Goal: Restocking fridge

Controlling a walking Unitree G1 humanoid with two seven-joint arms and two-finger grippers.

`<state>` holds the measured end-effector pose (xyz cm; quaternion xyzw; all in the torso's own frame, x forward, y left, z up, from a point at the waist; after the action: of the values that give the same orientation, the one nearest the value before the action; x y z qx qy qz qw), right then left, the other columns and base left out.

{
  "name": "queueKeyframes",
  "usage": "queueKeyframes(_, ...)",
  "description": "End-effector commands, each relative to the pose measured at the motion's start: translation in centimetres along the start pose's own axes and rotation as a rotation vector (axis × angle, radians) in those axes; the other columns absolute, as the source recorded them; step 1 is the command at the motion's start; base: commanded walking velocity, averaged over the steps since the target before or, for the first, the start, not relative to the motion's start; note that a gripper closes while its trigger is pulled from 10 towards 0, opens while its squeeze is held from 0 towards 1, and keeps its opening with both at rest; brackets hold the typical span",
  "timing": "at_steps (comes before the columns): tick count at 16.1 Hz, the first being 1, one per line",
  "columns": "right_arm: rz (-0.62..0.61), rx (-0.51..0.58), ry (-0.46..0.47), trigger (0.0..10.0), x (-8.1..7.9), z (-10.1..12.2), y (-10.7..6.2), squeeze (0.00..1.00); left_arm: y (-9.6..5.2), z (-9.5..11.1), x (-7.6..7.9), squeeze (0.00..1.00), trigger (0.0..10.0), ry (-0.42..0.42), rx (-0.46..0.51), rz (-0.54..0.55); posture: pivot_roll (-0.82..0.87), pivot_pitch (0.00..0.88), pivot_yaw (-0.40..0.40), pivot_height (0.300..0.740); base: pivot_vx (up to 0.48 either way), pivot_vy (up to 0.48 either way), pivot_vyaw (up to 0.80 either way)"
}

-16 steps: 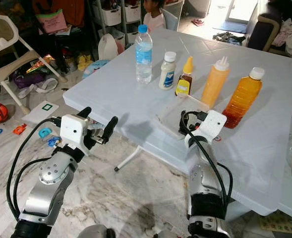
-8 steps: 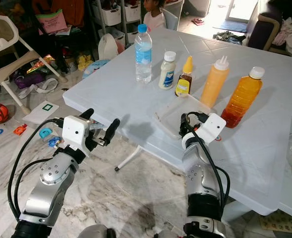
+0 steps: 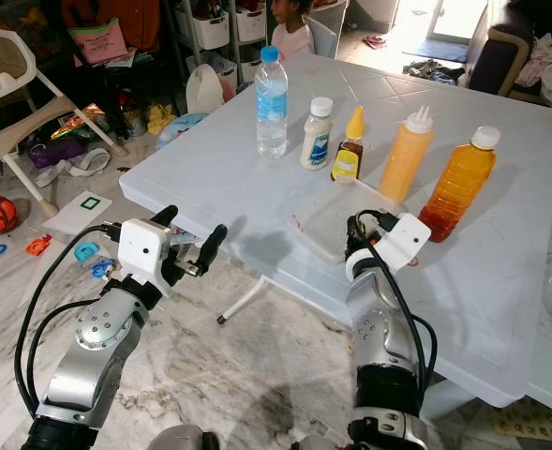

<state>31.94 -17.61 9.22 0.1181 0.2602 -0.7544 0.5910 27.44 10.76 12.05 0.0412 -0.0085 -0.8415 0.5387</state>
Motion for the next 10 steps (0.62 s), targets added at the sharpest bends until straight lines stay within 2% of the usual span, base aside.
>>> queueKeyframes(1,-0.027,-0.023,-0.006,0.0,0.47,-0.28,0.09,0.0,0.14,0.36,0.08,0.0,10.0,0.022,0.008,-0.012,0.04,0.0,0.027,0.74,0.0,0.0,0.0)
queueKeyframes(10,-0.033,-0.009,-0.011,0.0,0.54,0.2,0.19,0.0,0.2,0.33,0.29,0.0,10.0,0.02,0.011,-0.015,0.03,0.0,0.022,0.74,0.0,0.0,0.0)
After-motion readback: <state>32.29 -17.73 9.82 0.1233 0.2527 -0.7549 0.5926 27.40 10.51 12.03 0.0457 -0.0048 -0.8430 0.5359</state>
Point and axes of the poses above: a point about 5 cm out from each wrist's last joint towards the gripper, its own y axis pointing out of the wrist towards the gripper, its own z axis along the axis of the wrist's last joint, x = y × z, the point moved 1 cm from there along y, pointing out of the wrist towards the gripper, and after that the axes turned 2 degrees about -y, right-handed, at the moved point
